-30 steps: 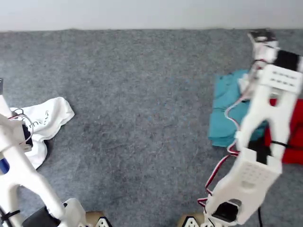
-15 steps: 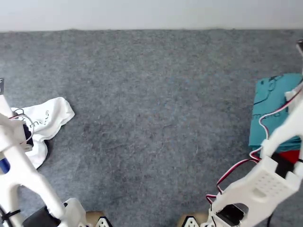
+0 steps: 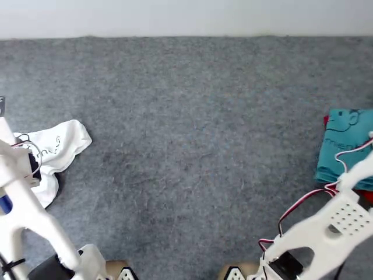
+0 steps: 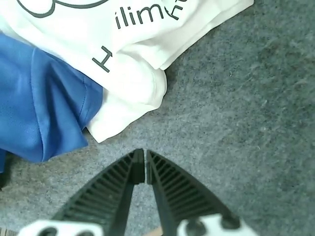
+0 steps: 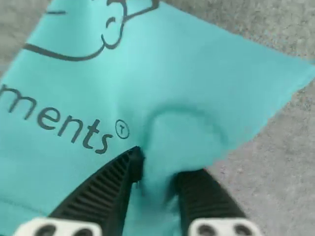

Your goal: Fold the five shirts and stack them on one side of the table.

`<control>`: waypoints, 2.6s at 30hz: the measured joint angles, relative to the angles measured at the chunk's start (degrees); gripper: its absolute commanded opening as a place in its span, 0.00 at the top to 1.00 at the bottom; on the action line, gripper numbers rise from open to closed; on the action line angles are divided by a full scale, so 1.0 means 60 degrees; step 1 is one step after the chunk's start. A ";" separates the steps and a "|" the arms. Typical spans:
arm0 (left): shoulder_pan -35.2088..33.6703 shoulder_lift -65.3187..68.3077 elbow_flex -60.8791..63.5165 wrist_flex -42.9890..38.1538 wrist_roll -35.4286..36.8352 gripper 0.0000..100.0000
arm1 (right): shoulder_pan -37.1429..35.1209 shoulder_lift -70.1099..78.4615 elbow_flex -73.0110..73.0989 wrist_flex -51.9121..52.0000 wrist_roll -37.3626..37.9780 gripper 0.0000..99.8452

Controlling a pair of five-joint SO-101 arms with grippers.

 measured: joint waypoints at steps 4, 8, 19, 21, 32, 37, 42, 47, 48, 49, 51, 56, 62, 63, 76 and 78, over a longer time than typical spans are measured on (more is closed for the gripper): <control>0.0000 0.0000 0.0000 0.0000 0.0000 0.99 | 0.0366 -0.0015 -0.1011 -0.0088 -0.0366 0.69; 0.0000 0.0000 0.0000 0.0000 0.0000 0.99 | 0.0410 -0.0015 -0.2125 0.0366 -0.0440 0.70; 0.0000 0.0000 0.0000 0.0000 0.0000 0.99 | -0.0073 0.0088 -0.3106 0.4029 -0.0484 0.99; 0.0000 0.0000 0.0000 0.0000 0.0000 0.99 | -0.0103 0.0308 -0.2974 0.4059 -0.0469 0.99; 0.0000 0.0000 0.0000 0.0000 0.0000 0.99 | -0.0308 0.1919 -0.0791 0.4059 -0.0513 0.99; 0.0000 0.0000 0.0000 0.0000 0.0000 0.99 | -0.0352 0.1407 -0.0689 0.4059 -0.0513 0.99; 0.0000 0.0000 0.0000 0.0000 0.0000 0.99 | -0.0337 0.0044 -0.0689 0.4059 -0.0513 0.99; 0.0000 0.0000 0.0000 0.0000 0.0000 0.99 | 0.0293 -0.0103 -0.0469 0.3868 -0.0161 0.98; 0.0000 0.0000 0.0000 0.0000 0.0000 0.99 | 0.0469 0.0015 -0.0469 0.3648 -0.0029 0.99; 0.0000 0.0000 0.0000 0.0000 0.0000 0.99 | 0.0645 0.0190 -0.0469 0.3443 0.0103 0.99; 0.0000 0.0000 0.0000 0.0000 0.0000 0.99 | 0.0996 0.0733 -0.0469 0.2989 0.0366 0.99; 0.0000 0.0000 0.0000 0.0000 0.0000 0.99 | 0.1392 0.1582 -0.0762 0.3018 0.0586 0.99; 0.0000 0.0000 0.0000 0.0000 0.0000 0.99 | 0.1333 0.1231 -0.2842 0.4059 0.0440 0.99; 0.0000 0.0000 0.0000 0.0000 0.0000 0.99 | 0.1333 0.0996 -0.3033 0.4059 0.0352 0.99; 0.1026 0.0000 0.0498 -0.0908 -0.0088 0.80 | 0.0747 -0.2198 -0.1553 0.4073 0.0161 0.98; 0.0996 0.0000 0.0908 -0.1304 -0.0293 0.80 | 0.0659 -0.2842 -0.0718 0.4073 0.0161 0.98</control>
